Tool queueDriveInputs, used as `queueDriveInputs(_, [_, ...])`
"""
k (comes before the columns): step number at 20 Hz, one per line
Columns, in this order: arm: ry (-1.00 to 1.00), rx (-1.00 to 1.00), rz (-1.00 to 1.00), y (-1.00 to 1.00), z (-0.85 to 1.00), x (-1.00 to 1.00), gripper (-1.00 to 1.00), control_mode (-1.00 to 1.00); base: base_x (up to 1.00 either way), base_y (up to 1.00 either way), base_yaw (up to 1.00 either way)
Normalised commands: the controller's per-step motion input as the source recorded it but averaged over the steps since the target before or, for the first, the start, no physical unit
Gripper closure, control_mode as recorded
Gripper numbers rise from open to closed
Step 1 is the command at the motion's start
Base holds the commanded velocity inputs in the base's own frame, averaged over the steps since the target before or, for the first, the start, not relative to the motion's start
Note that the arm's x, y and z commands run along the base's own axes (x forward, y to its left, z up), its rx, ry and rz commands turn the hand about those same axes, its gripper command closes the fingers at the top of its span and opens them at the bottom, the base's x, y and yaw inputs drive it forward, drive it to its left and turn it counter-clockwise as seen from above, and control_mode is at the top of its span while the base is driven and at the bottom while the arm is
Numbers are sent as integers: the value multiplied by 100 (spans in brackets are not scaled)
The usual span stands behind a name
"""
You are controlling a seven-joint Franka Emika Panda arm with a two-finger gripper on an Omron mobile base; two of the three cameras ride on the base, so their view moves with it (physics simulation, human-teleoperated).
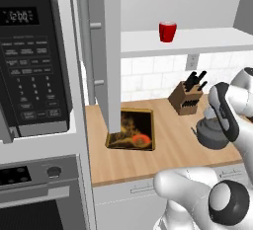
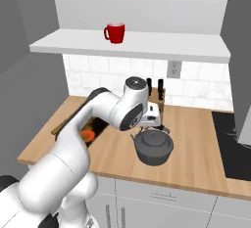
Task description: Pick the kettle from the counter and place it on the tray. Then pick the mug from the cabinet and place it on the tray. Then close the cabinet doors.
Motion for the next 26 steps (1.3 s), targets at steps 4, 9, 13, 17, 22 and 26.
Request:
queueDriveInputs(4, [0, -15, 24, -47, -1, 14, -100, -100, 0, 0, 0])
queueDriveInputs(9, [5, -15, 26, -30, 0, 21, -100, -100, 0, 0, 0])
queueDriveInputs(13, [11, 0, 14, -10, 0, 40, -100, -100, 0, 0, 0])
queueDriveInputs(17, [4, 0, 7, -14, 0, 35, -100, -100, 0, 0, 0])
queueDriveInputs(22, [5, 0, 3, -18, -11, 30, -100, -100, 0, 0, 0])
queueDriveInputs(26, [3, -2, 0, -7, -34, 15, -100, -100, 0, 0, 0])
